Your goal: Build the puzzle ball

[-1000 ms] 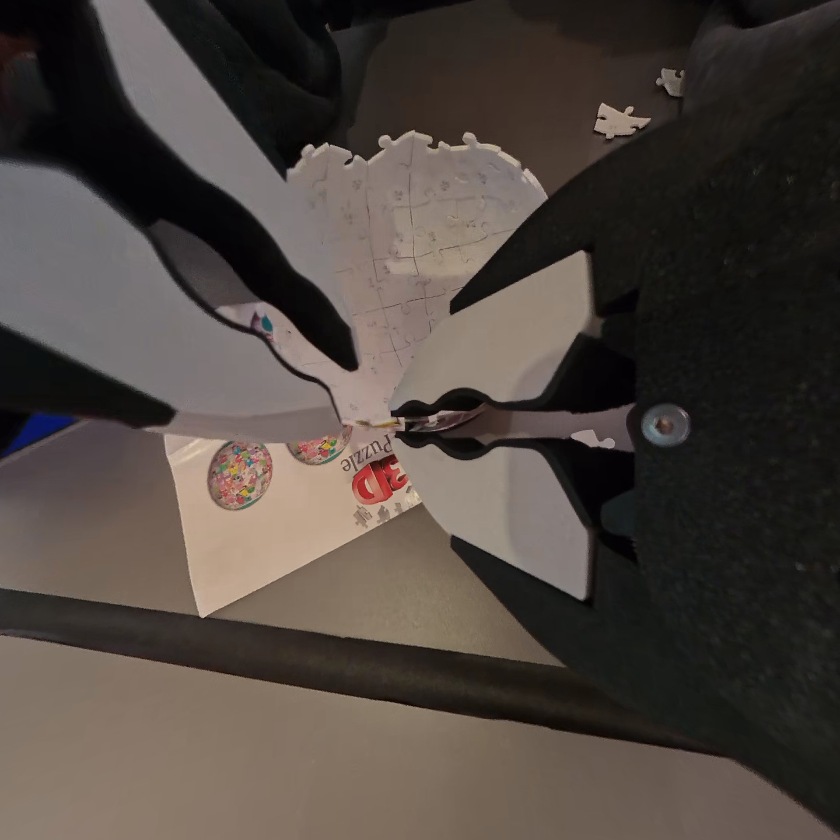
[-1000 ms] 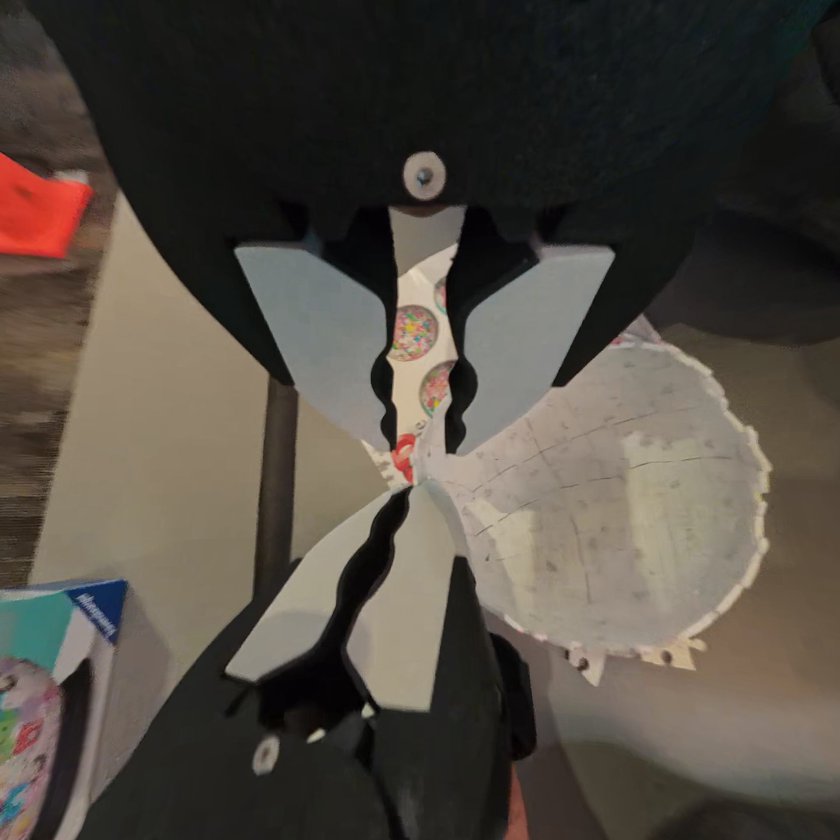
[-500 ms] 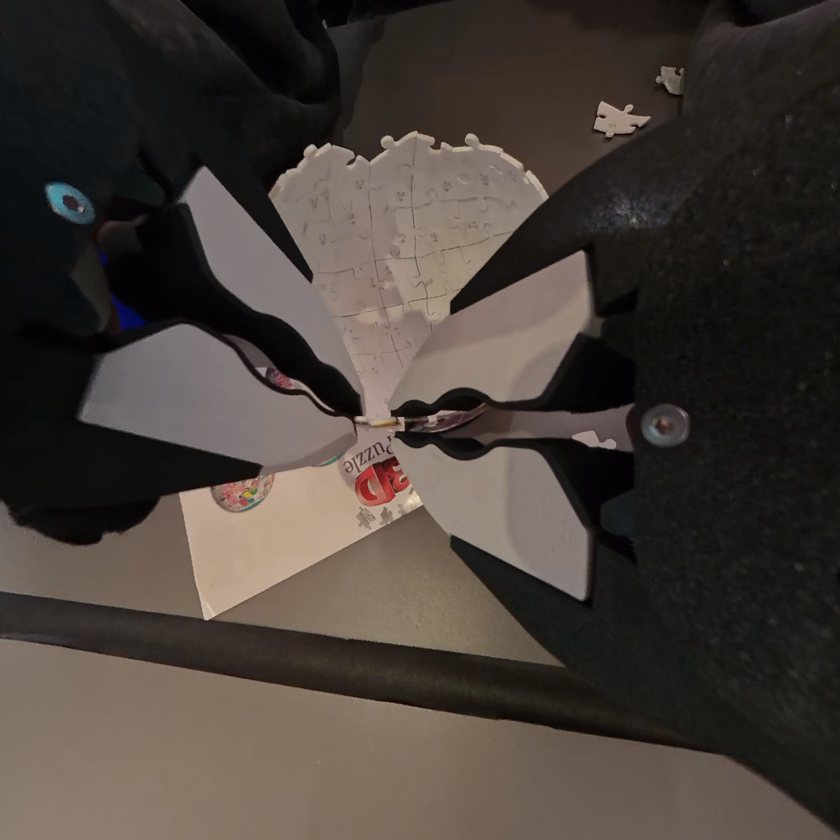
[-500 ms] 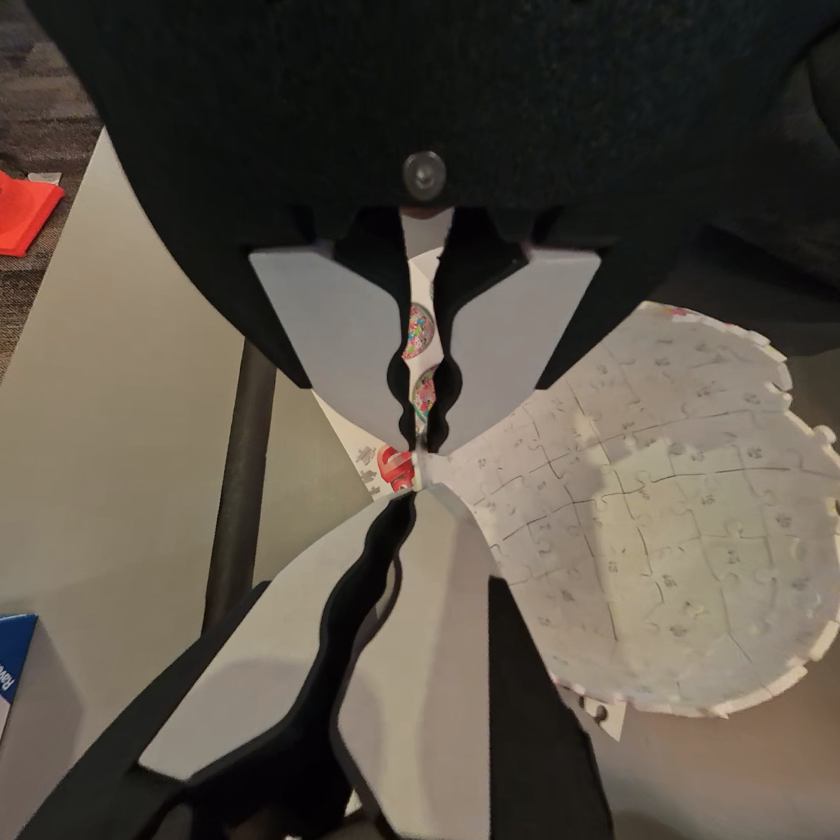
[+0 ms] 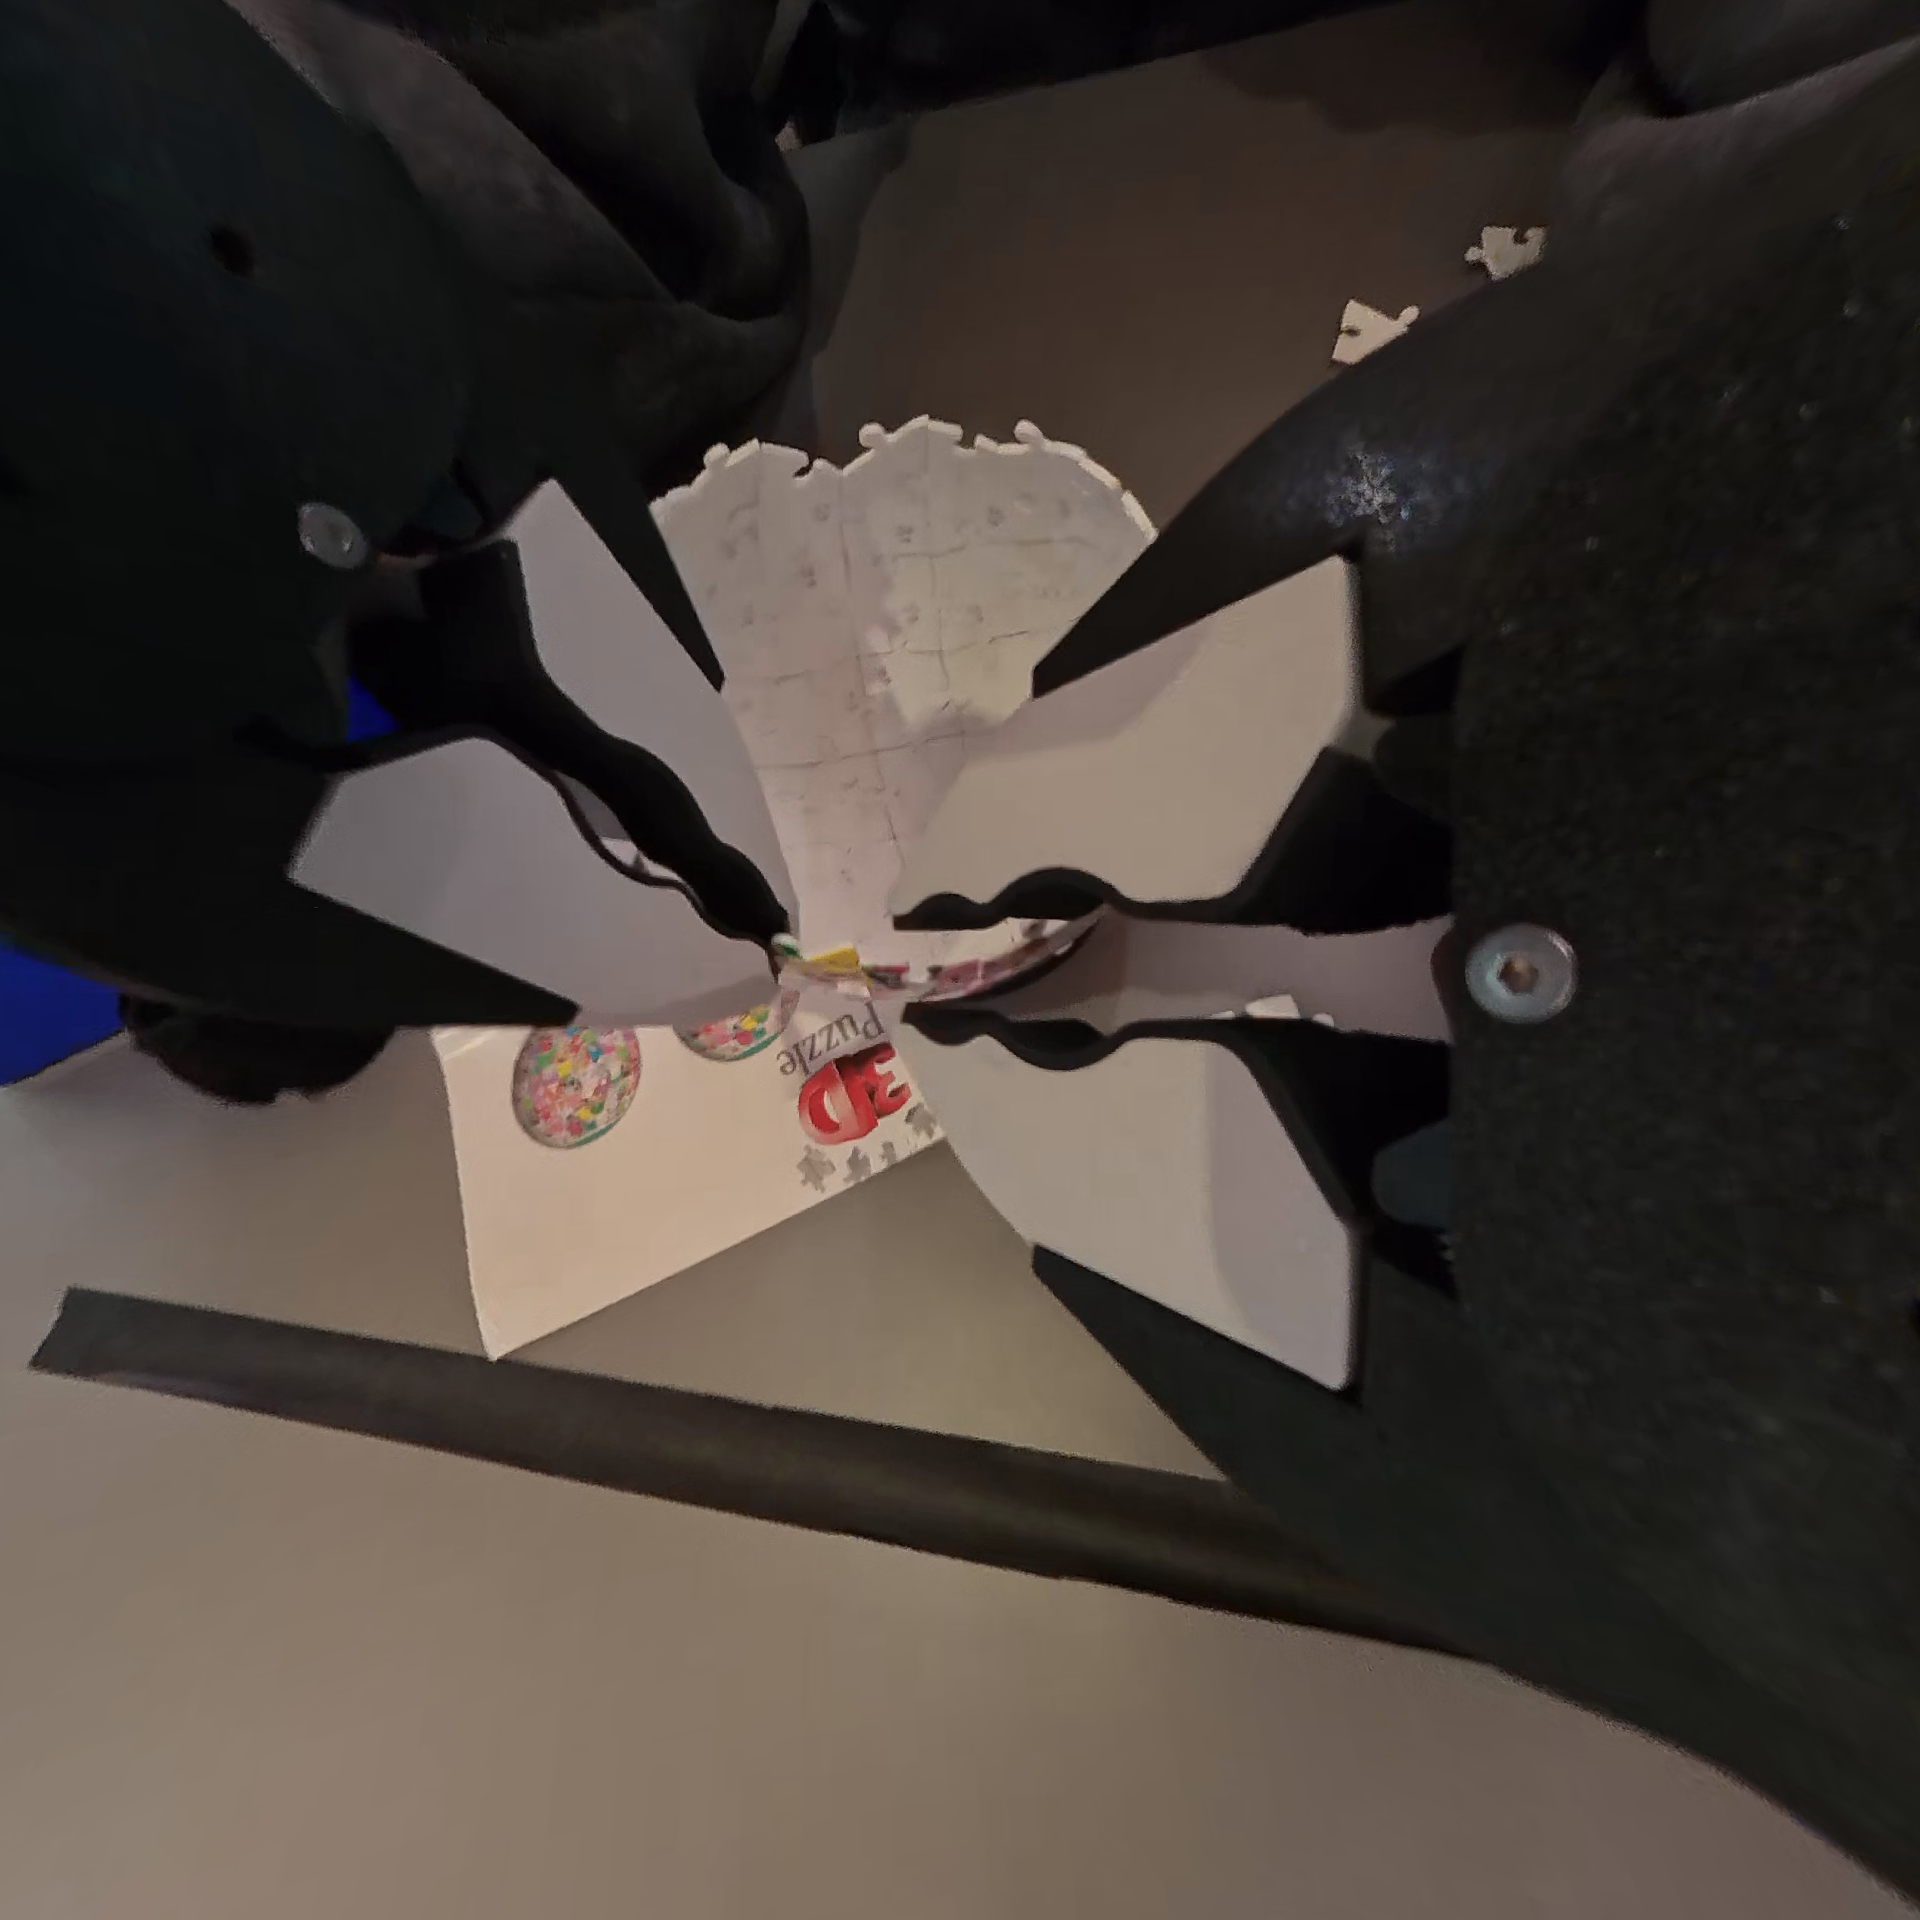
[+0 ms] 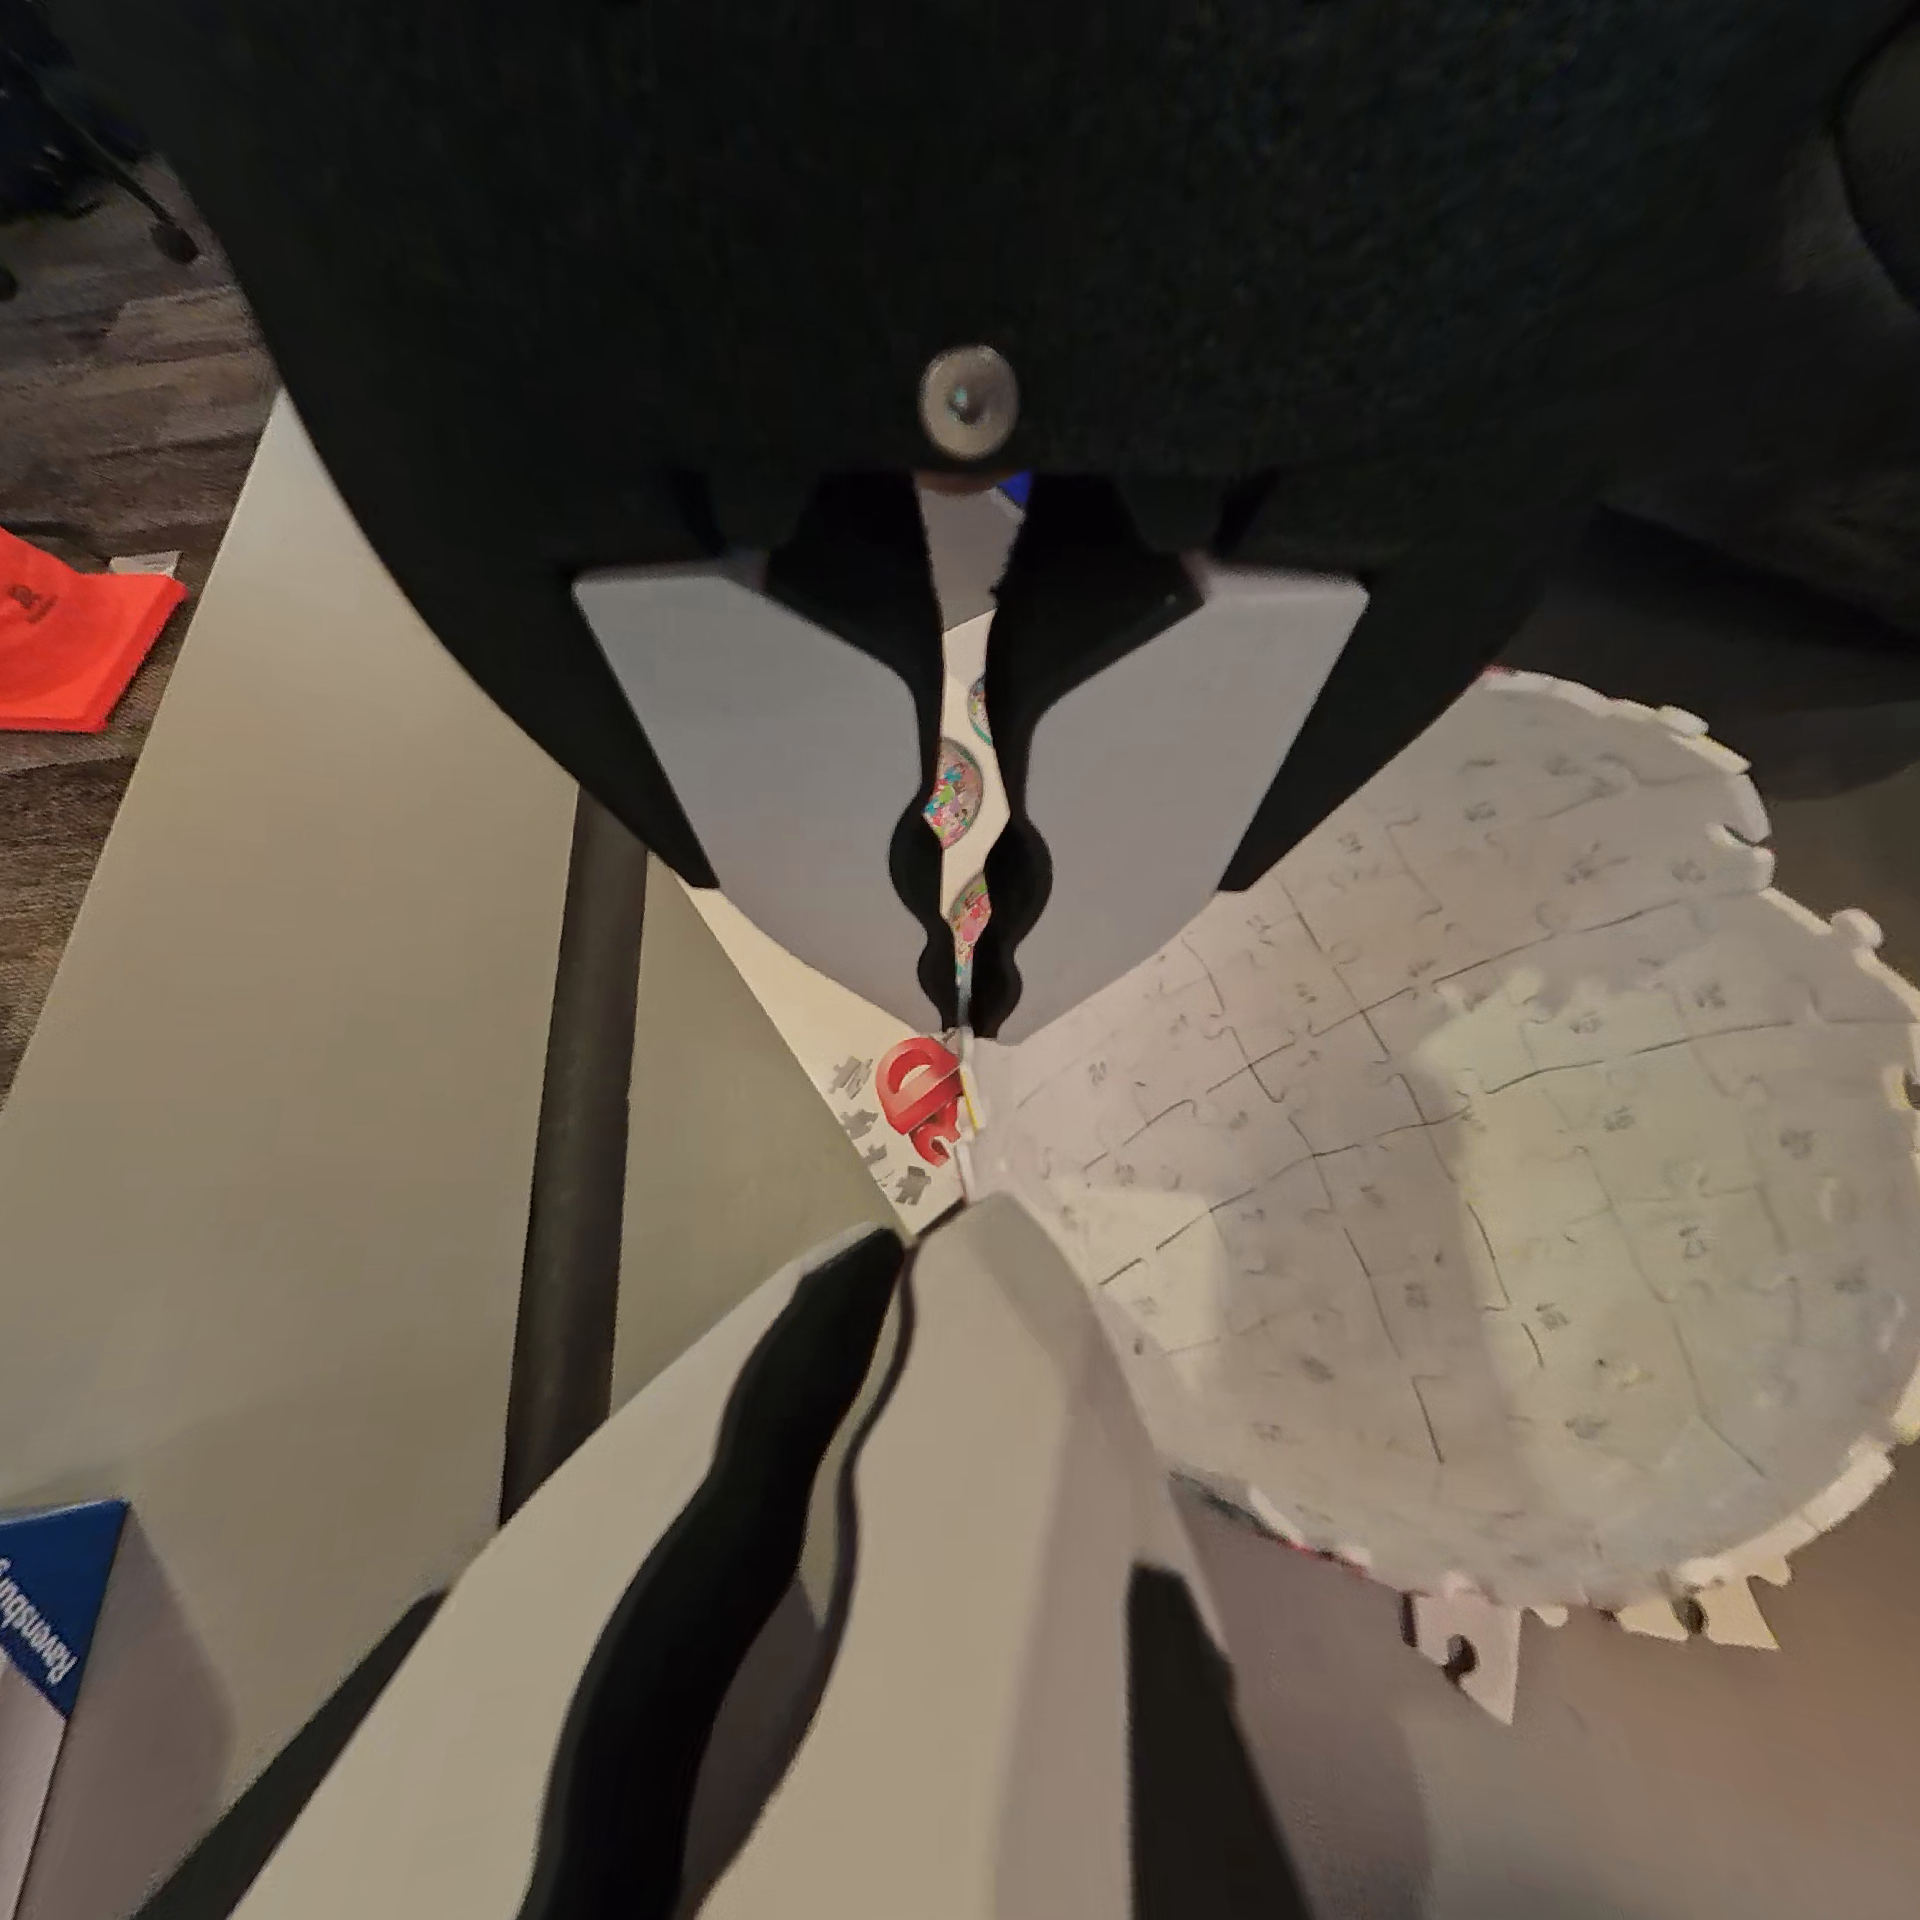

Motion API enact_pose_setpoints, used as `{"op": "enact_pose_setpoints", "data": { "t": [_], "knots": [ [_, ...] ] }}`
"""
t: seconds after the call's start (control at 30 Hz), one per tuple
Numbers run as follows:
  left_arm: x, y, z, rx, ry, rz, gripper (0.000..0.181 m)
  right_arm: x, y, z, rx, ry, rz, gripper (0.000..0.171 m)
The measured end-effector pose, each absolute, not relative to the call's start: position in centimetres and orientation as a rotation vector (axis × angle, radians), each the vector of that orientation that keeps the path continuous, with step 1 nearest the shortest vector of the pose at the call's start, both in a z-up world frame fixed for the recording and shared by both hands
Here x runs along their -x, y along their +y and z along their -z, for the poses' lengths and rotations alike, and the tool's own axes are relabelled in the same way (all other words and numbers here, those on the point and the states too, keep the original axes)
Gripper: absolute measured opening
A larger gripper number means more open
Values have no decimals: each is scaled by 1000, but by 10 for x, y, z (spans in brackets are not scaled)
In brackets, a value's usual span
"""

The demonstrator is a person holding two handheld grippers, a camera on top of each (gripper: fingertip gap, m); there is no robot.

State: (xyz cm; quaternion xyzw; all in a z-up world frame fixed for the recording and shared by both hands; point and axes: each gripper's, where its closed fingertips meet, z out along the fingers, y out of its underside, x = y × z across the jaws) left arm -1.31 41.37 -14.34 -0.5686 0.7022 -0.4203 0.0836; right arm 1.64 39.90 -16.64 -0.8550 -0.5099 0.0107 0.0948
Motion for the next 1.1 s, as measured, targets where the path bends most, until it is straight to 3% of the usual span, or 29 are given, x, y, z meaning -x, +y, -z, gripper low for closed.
{"op": "enact_pose_setpoints", "data": {
  "t": [0.17,0.43,1.1],
  "knots": [
    [-1,436,148,1748,1939,1301,0,-20,400,167,2566,-1474,-48,2],
    [-14,437,187,1779,2007,1277,0,-22,403,169,2597,-1448,-1,3],
    [-17,416,206,1785,2140,1255,0,-19,404,169,2519,-1542,92,6]
  ]
}}
